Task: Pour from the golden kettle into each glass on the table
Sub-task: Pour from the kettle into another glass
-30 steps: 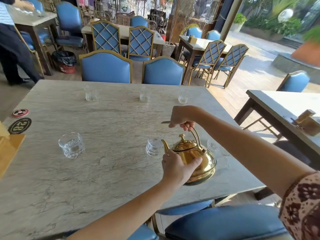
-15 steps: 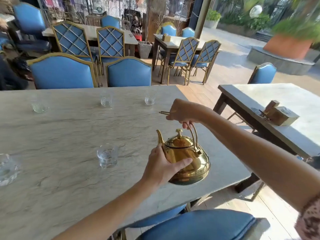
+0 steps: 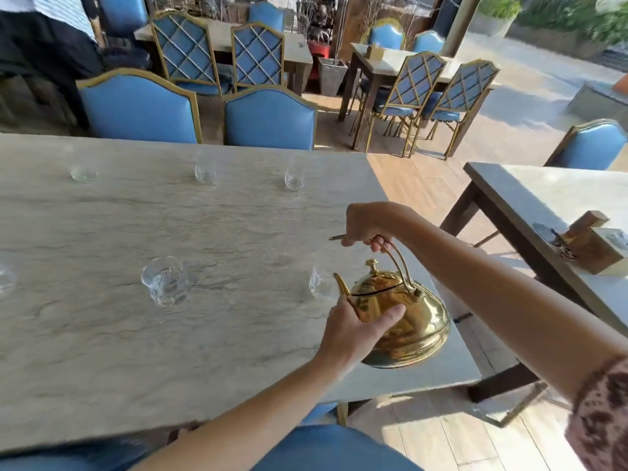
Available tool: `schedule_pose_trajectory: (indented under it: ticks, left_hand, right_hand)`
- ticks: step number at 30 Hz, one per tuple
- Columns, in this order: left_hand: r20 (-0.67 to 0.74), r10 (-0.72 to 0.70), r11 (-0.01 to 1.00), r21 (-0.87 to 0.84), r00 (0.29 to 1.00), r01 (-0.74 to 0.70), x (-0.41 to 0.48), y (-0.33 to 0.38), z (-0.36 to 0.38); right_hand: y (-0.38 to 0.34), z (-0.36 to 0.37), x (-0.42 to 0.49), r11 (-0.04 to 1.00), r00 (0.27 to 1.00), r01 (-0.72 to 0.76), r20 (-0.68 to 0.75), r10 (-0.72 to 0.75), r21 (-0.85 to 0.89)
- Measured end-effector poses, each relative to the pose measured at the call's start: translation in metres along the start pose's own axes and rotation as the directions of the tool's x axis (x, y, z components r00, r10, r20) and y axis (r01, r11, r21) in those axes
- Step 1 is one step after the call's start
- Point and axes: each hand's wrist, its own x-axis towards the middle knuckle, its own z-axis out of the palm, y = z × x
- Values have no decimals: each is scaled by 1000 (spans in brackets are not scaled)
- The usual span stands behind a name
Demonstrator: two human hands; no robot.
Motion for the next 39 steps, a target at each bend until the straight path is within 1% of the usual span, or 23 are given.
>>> schedule_pose_trajectory:
  ticks: [7,10,17,29,35,39]
  left_hand:
    - [-46,-22,999,-39,999,20,6,12,16]
    - [-58,-20,998,-53,998,17,10,15,19]
    - [-34,-22,993,-116,999,18,9,21,21]
    - [-46,12,993,-116,999,-17,9,23,17]
    - [-32,-12,992,-122,999,8,10,26,14]
    - [-18,7,992,-128,1000,-9,9,28,13]
  right_hand:
    - [2,-11,9,997,999,-4,48,8,-82]
    - [1,-17,9,993,999,-8,47,13,-120]
    - [-2,-27,3,988,998,-3,66,14,-155]
    - [-11,-30,4,979,996,-16,85,34,-201]
    - [-13,-31,4,976,996,-20,81,38,-217]
    - [-16,-33,3,972,996,-19,82,40,-233]
